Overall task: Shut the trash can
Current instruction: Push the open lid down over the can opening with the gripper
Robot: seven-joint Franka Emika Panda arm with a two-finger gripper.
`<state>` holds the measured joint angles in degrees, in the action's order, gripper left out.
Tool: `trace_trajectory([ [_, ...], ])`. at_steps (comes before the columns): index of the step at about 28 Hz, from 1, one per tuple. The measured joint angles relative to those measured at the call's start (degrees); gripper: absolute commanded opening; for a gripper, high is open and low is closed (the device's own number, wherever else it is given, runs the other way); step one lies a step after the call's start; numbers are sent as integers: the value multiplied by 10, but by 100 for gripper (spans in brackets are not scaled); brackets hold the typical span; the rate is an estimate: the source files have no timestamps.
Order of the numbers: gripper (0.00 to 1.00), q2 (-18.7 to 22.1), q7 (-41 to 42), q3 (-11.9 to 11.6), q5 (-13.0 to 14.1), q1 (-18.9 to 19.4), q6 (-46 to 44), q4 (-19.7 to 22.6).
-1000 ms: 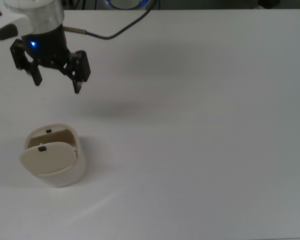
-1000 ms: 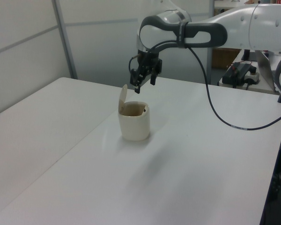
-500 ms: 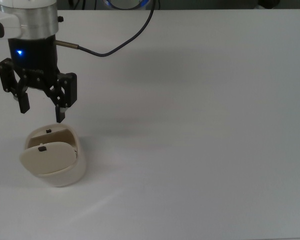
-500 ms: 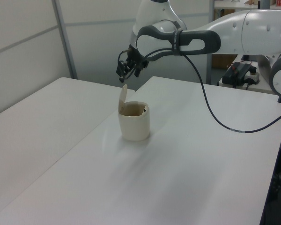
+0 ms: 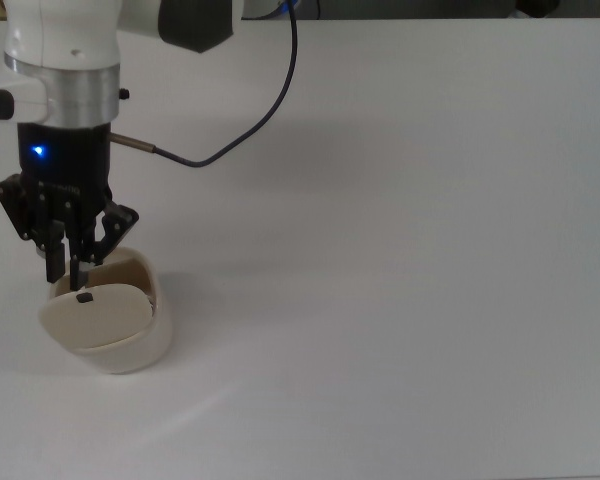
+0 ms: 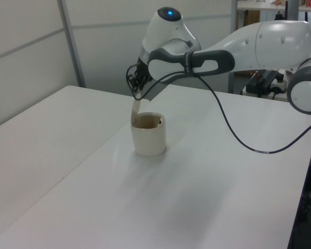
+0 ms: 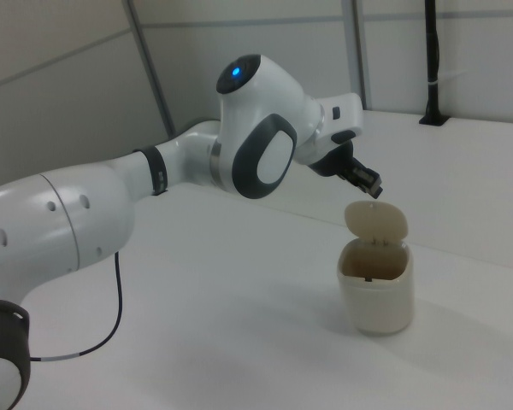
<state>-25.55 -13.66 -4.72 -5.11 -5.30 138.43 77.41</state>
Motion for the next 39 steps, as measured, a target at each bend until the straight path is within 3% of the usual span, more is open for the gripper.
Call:
trace_trajectory([
  [4,0,-12,-12,0,-7,0,22,-1],
  [17,0,-25,-18,1,-10,6,26,-9],
  [33,0,-37,-21,0,-36,8,25,-7],
  [39,0,-37,8,0,-36,7,-38,-5],
])
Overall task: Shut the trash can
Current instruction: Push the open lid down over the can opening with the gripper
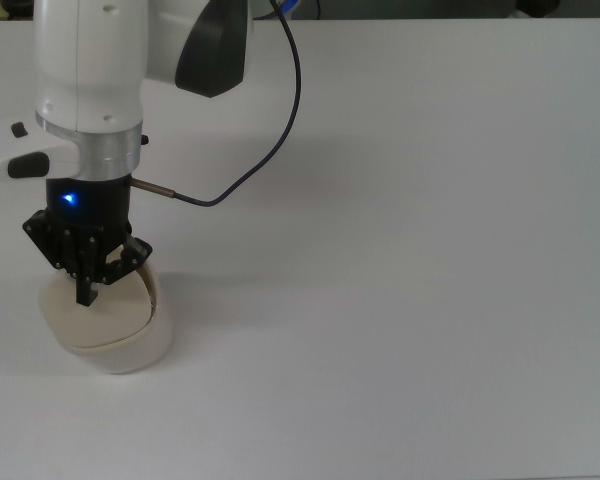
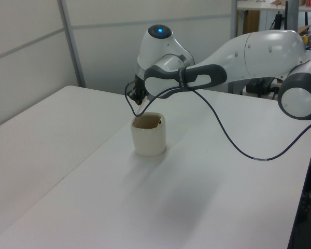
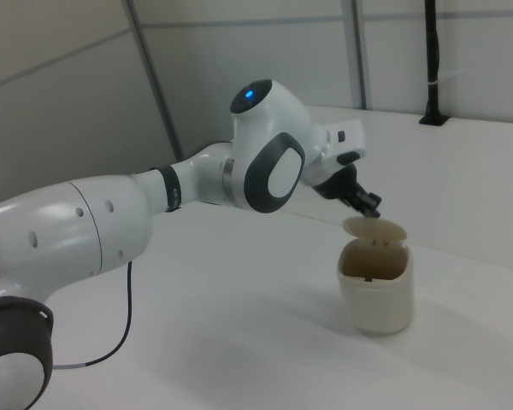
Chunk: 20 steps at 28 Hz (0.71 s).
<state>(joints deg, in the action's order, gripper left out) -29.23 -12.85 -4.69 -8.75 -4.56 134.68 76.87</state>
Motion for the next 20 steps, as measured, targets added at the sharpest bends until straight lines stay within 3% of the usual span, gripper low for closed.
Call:
trace_trajectory([
  [10,0,0,38,0,11,0,-78,1],
  [20,0,0,55,0,11,-2,-85,11],
])
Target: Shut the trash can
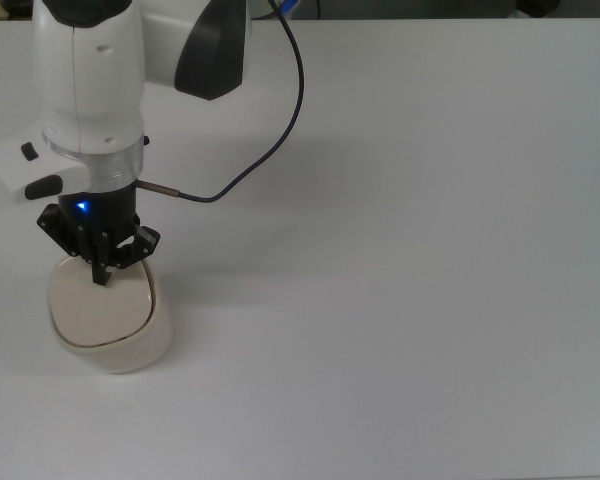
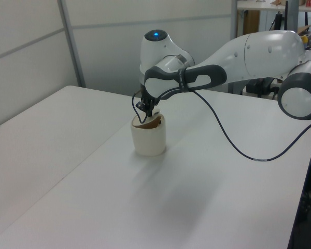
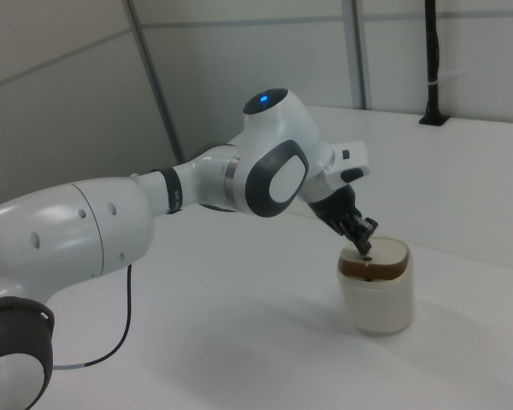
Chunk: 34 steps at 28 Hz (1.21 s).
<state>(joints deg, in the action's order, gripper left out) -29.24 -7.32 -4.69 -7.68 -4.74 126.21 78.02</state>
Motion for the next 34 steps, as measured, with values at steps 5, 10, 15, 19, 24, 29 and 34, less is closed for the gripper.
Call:
trace_trajectory([
  [5,0,0,4,0,0,-1,0,13],
  [10,0,0,15,0,0,-2,0,22],
  [15,0,0,24,0,0,-2,-3,23],
  [19,0,0,27,0,0,-3,-5,24],
  [24,0,0,30,0,0,-3,-5,26],
  [29,0,0,35,0,0,-3,-5,27],
  [34,0,1,35,0,2,-3,-5,28],
])
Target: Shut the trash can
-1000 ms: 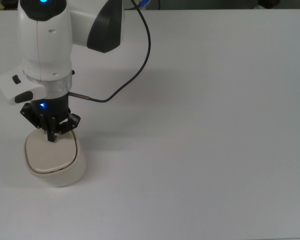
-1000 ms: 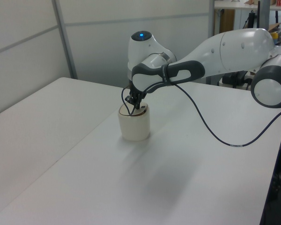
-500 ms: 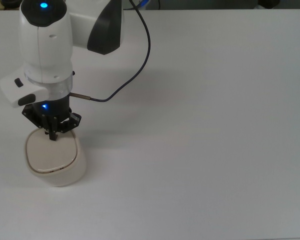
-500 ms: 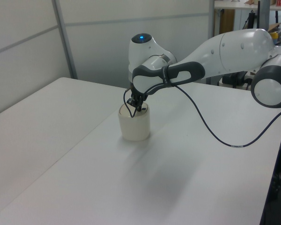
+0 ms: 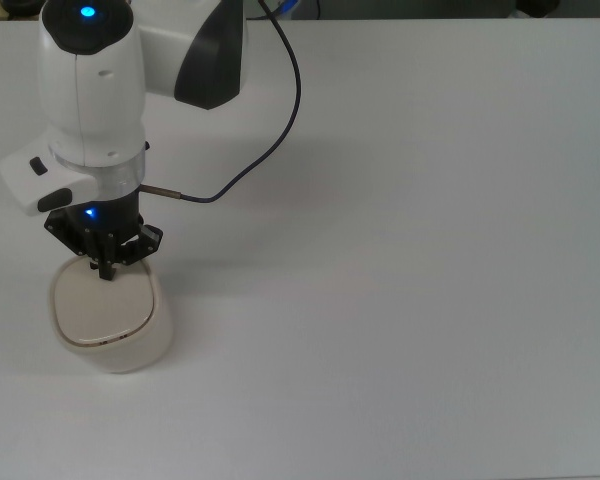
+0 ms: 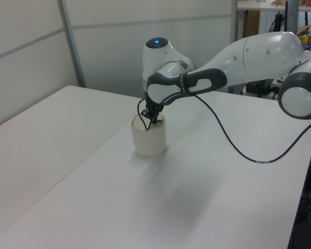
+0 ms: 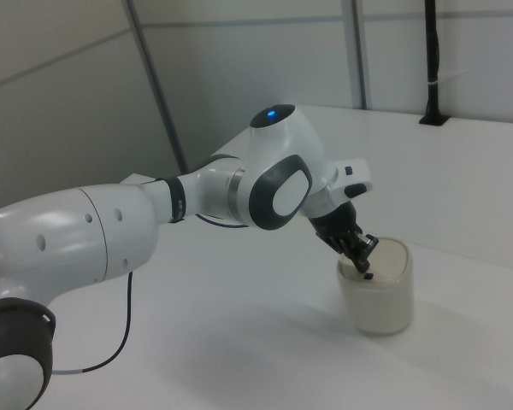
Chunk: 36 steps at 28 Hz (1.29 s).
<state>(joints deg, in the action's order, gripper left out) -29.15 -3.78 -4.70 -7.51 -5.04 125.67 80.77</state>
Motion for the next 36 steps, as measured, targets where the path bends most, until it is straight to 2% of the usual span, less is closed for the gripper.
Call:
trace_trajectory([
  [1,0,0,0,0,4,0,0,0],
  [8,26,5,-8,-4,60,-2,-3,-2],
  [16,33,44,-41,-4,68,-2,-61,-10],
  [18,37,58,-42,-4,68,-2,-83,-11],
  [21,50,82,-42,-4,68,-2,-123,-11],
  [22,57,90,-42,-4,68,-2,-138,-11],
  [23,76,98,-42,-4,68,-2,-153,-12],
  [25,94,120,-42,-4,68,-2,-191,-12],
  [26,100,128,-41,-4,68,-2,-208,-12],
  [30,100,163,-12,-4,68,-2,-292,-12],
  [36,100,195,47,-5,68,-2,-372,-12],
])
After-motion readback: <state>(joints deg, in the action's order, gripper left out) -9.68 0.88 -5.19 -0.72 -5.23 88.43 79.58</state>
